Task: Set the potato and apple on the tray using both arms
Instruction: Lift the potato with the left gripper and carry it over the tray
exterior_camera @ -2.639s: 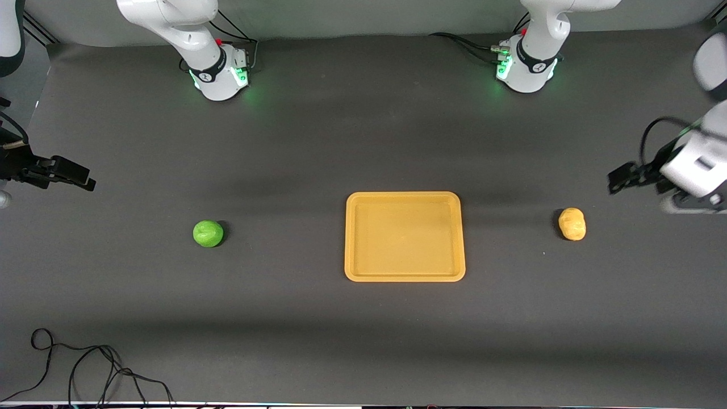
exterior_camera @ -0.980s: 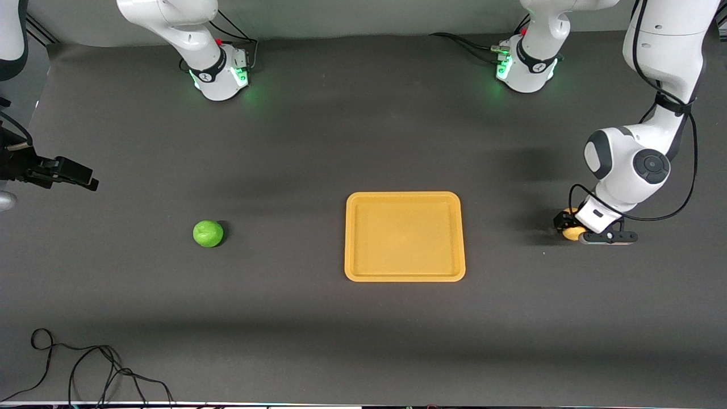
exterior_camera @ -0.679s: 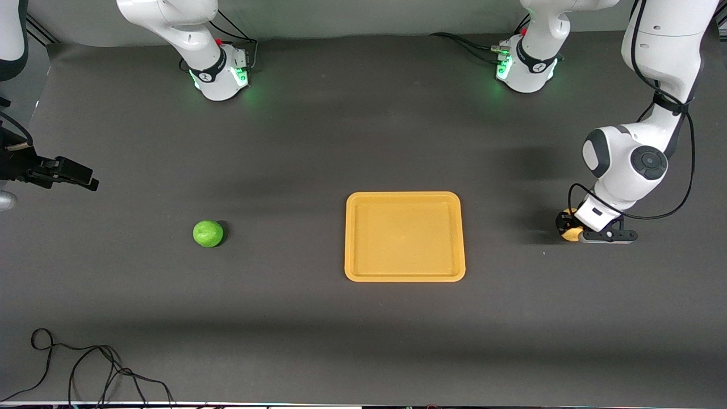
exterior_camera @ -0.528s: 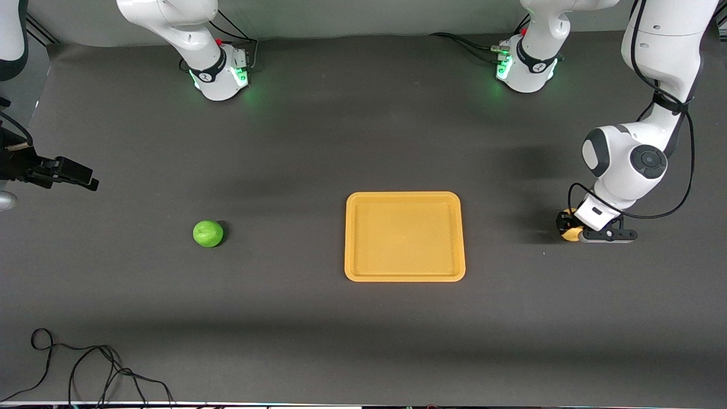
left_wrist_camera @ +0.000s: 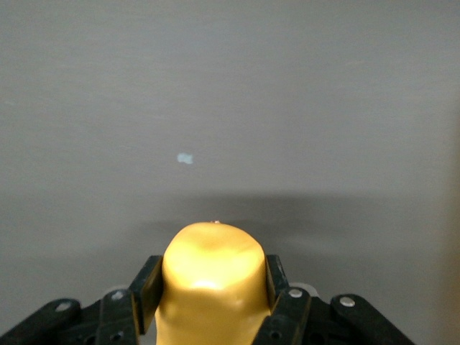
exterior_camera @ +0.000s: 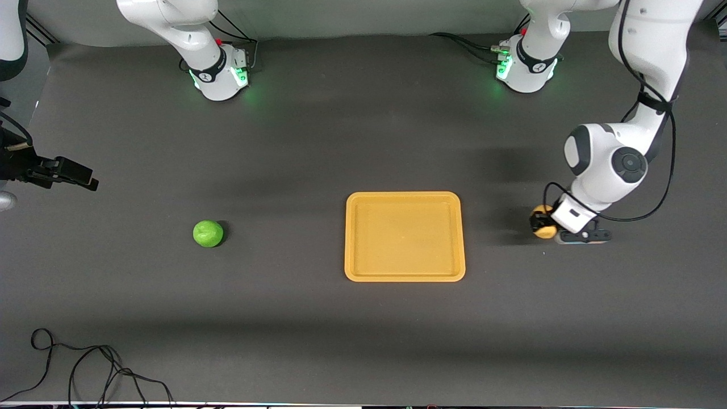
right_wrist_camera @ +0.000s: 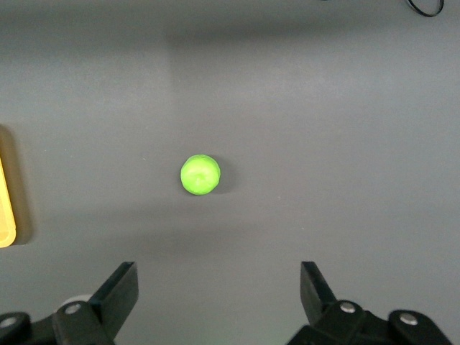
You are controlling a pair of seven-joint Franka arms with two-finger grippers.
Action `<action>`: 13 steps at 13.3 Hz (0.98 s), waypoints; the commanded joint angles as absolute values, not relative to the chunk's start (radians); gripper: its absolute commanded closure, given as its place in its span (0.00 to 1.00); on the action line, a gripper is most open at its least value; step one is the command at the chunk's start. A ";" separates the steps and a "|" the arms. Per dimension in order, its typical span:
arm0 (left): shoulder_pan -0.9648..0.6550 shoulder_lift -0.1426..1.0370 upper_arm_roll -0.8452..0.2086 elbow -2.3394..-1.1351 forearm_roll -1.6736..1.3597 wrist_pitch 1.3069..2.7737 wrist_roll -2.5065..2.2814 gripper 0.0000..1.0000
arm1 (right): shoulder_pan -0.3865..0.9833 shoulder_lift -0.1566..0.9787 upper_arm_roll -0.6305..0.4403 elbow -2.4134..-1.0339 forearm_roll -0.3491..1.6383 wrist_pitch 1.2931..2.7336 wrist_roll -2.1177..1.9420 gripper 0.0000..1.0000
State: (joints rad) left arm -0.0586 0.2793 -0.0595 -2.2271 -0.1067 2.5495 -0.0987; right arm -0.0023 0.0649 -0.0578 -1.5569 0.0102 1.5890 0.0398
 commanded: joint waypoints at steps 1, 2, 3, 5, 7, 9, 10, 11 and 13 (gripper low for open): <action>-0.155 0.210 -0.061 -2.128 -0.104 2.331 -0.285 0.64 | 0.003 0.061 -0.066 -1.557 0.023 1.582 0.020 0.00; -0.199 0.212 -0.061 -2.099 -0.097 2.297 -0.364 0.64 | 0.002 0.061 -0.067 -1.557 0.023 1.582 0.017 0.00; -0.248 0.216 -0.061 -2.071 -0.074 2.275 -0.459 0.64 | 0.002 0.061 -0.069 -1.557 0.023 1.582 0.017 0.00; -0.317 0.235 -0.064 -1.995 -0.034 2.205 -0.617 0.64 | 0.002 0.061 -0.069 -1.557 0.021 1.582 0.006 0.00; -0.376 0.276 -0.066 -1.900 -0.034 2.139 -0.746 0.64 | 0.002 0.061 -0.069 -1.557 0.021 1.583 -0.015 0.00; -0.429 0.325 -0.066 -1.844 -0.034 2.138 -0.868 0.64 | 0.003 0.060 -0.069 -1.557 0.020 1.583 -0.020 0.00; -0.448 0.349 -0.066 -1.832 -0.034 2.152 -0.920 0.64 | 0.005 0.060 -0.069 -1.559 0.017 1.583 -0.020 0.00; -0.466 0.373 -0.066 -1.819 -0.034 2.175 -0.963 0.64 | 0.005 0.060 -0.068 -1.565 0.018 1.585 -0.020 0.00; -0.488 0.420 -0.064 -1.819 -0.034 2.253 -1.006 0.64 | 0.005 0.057 -0.067 -1.577 0.017 1.594 -0.046 0.00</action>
State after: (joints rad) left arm -0.4572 0.3585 -0.0808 -1.8592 -0.0514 2.2144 -0.9425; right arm -0.0024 0.0650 -0.0608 -1.5608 0.0102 1.5891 -0.0056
